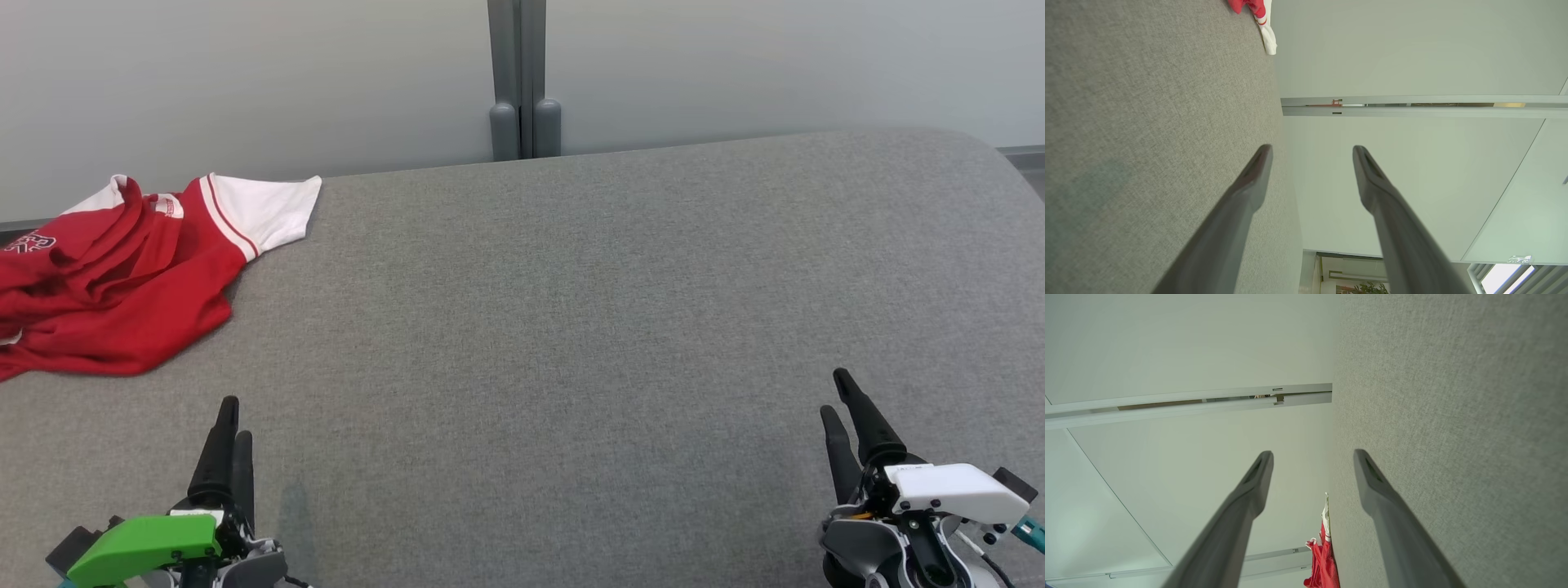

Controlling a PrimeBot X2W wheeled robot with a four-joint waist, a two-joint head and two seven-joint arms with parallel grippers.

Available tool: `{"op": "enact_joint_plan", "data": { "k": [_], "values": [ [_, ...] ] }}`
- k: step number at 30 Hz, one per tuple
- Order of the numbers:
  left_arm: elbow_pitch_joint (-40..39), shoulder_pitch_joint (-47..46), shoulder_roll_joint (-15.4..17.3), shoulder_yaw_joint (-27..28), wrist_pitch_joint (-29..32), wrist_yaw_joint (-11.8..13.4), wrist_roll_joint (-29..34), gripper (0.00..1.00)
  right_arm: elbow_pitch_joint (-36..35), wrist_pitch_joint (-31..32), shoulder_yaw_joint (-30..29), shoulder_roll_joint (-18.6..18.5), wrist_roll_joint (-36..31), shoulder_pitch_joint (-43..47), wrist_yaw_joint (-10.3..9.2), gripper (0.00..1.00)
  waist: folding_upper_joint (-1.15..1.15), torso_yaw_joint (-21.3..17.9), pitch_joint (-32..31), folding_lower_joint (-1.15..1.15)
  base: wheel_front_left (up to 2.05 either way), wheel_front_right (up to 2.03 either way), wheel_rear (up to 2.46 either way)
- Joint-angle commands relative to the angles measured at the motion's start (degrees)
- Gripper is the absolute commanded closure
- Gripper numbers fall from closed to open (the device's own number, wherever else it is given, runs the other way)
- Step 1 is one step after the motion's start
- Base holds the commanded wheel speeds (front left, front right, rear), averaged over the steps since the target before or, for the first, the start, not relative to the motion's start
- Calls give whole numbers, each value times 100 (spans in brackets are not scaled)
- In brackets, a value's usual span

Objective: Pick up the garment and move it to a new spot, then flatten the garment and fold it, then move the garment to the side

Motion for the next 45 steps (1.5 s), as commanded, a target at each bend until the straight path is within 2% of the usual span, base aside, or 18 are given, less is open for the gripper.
{"op": "enact_joint_plan", "data": {
  "k": [1,6,13,28,45],
  "values": [
    [-159,-69,22,-46,-65,-8,109,0,-115,-70,40,-24,-81,-83,1,0,0,0,1,0,0,0,0],
    [-275,-64,26,-90,-205,35,450,0,-123,-209,72,-28,-317,-90,2,0,0,2,4,0,0,0,0],
    [-567,-86,32,-250,-377,246,1181,0,-270,-383,88,-34,-855,-121,2,0,0,3,15,0,0,0,0],
    [-931,-69,44,-745,-719,680,2896,0,-715,-726,377,-44,-2731,-54,2,0,0,13,28,0,0,0,0],
    [-956,153,55,-956,-1044,857,4586,0,-645,-1052,637,-54,-4249,-4,3,0,0,13,17,0,0,0,0]
  ]
}}
